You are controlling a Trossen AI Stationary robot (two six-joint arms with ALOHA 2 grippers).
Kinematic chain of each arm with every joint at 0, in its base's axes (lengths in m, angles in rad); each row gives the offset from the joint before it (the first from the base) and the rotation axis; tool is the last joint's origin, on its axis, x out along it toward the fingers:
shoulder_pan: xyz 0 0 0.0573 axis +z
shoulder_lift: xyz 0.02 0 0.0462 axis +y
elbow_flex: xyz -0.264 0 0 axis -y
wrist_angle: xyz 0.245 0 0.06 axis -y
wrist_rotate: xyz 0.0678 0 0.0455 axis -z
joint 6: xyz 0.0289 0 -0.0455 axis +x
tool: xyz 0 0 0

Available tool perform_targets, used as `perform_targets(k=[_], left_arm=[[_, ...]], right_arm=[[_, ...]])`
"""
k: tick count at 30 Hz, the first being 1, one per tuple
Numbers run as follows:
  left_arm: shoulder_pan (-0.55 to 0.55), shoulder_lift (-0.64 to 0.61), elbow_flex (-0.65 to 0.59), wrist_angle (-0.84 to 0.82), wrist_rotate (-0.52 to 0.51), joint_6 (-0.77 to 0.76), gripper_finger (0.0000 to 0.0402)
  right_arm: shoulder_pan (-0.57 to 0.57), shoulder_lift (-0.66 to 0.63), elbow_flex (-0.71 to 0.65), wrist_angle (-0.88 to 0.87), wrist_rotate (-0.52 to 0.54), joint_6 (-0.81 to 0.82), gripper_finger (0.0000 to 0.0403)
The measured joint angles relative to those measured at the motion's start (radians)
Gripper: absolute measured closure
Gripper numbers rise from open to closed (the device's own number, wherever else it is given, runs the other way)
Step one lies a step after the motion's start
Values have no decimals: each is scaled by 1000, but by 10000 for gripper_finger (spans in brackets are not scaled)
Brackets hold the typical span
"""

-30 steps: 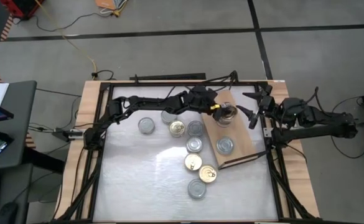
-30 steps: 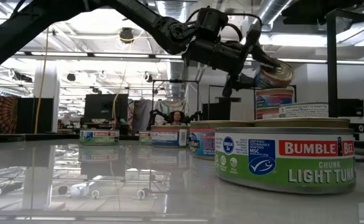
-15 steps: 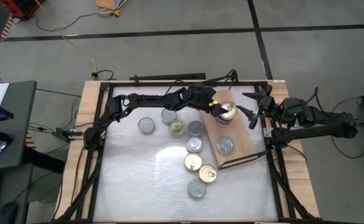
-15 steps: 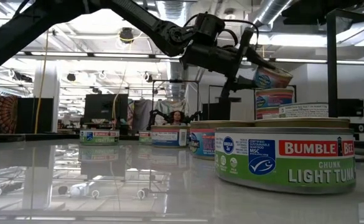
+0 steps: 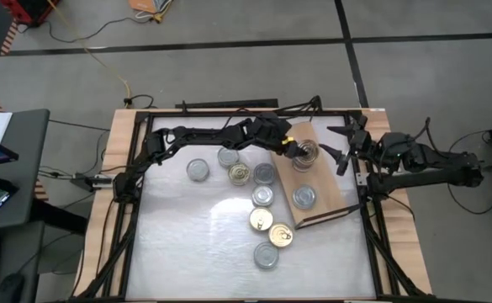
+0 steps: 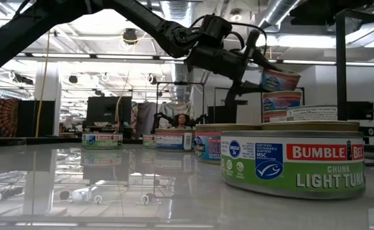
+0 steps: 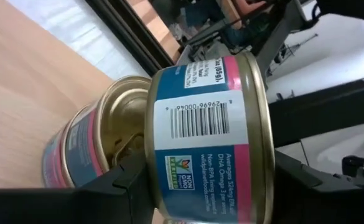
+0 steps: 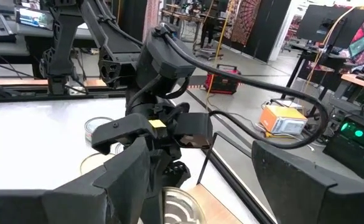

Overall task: Stack canned seafood by type on shelf
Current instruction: Stack the blue tuna can on the other blue tuna can on the shelf

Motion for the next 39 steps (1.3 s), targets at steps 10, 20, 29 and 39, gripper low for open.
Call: perform_targets(k=[10,20,29,39], left_arm=[[16,0,1,-36,0,8,178],[15,0,0,-22,20,5,178],[14,0,3,-23,18,54,173],[11,2,5,-24,-3,97,103]], right_arm=[[0,0,0,0,-6,-1,97],[0,0,0,0,-6,-2,97],[0,0,0,-1,-6,-3,97],[0,0,0,-1,-5,-10,97]])
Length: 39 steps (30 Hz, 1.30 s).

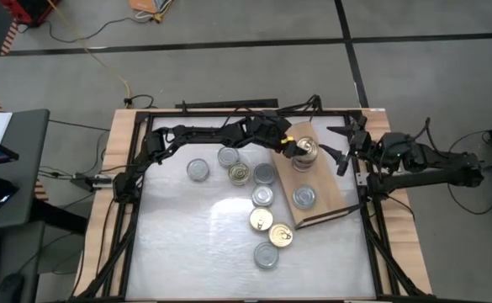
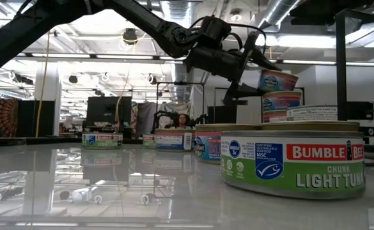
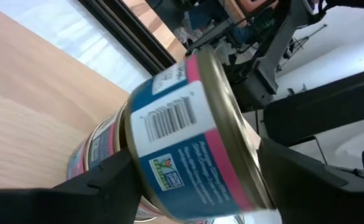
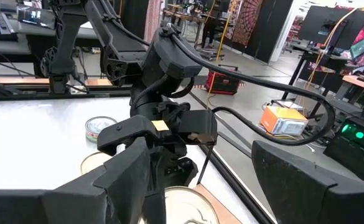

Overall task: Stack canned seafood by type on shelf
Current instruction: Stack the blue tuna can on the other blue tuna can on the shelf

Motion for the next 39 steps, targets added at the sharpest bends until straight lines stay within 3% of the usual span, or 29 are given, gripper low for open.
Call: perform_targets(k=[11,19,33,39], left_arm=[[-1,0,1,-15,105,22,82],[-1,0,1,-25,126,59,81],[13,0,1,-29,152,89,81],[13,0,1,-29,150,107,81]], right_arm=[[0,0,0,-4,6,7,97],[-3,6,1,-124,5,115,97],[-106,204,1,-176,-1,120,97],[-163,286,1,-213,-57,140,97]])
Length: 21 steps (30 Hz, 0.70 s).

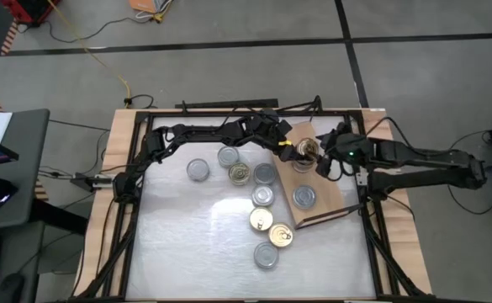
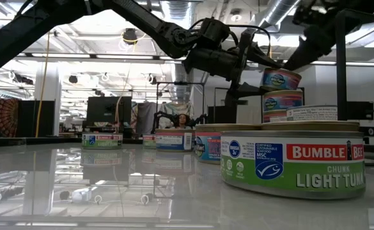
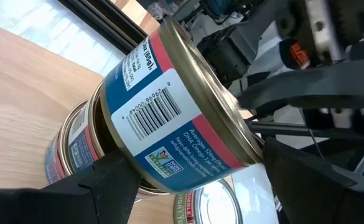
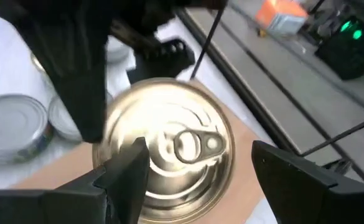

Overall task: Stack canned seafood by type on shelf
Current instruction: Stack the blue tuna can on the other blue tuna can on the shelf

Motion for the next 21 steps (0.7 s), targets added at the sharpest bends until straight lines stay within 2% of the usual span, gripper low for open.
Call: perform_targets(k=[6,10,21], left_arm=[[2,0,0,0,2,28,81],[4,0,0,-3,12,92,81],[26,0,0,-2,20,95,81]], right_arm=[[-41,60,3,-29,-21,15,97],[-43,50,3,-58,-22,33,97],[-21,7,0,-91,-40,47,97]])
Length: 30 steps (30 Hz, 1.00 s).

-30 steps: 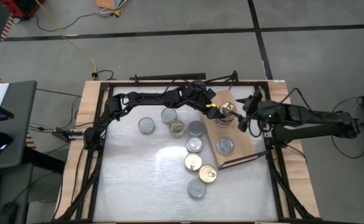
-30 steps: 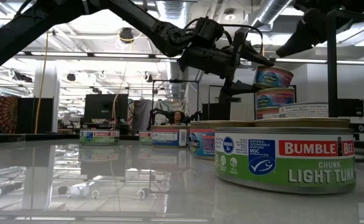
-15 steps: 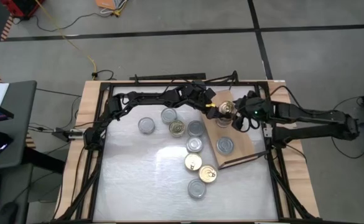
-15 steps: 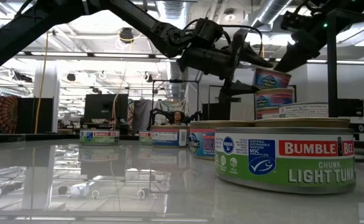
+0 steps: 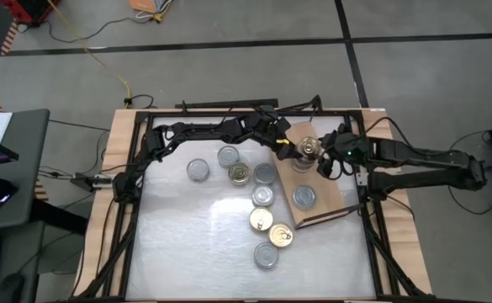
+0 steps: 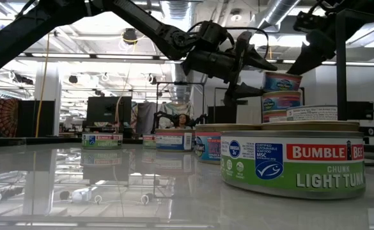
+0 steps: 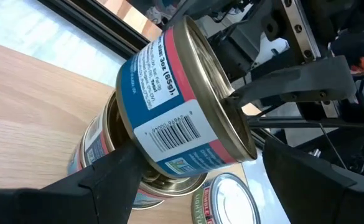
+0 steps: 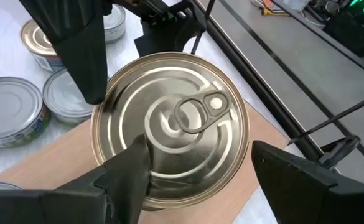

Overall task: Stack canned seafood by type on shelf
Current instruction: Stack the blue tuna can on the other blue tuna can on the shelf

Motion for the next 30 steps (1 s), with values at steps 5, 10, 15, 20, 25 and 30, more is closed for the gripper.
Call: perform_targets(k=[5,10,15,20,25,30], left_arm=[[3,0,0,-2,-2,21,81],[7,-25,0,-71,-33,97,81],[9,-47,-1,-134,-92,169,81],[9,-47,-1,-146,-108,197,81],[8,-57,-1,-159,-146,273,81],[-10,-107,-2,-182,-327,448,81]], right_arm=[[0,2,0,-10,0,4,97],[1,0,0,-11,-5,4,97],[3,2,0,-10,-9,3,97],[7,2,0,-6,-23,-4,97],[15,0,0,-3,-28,-12,97],[14,-18,-3,52,-31,-57,97]])
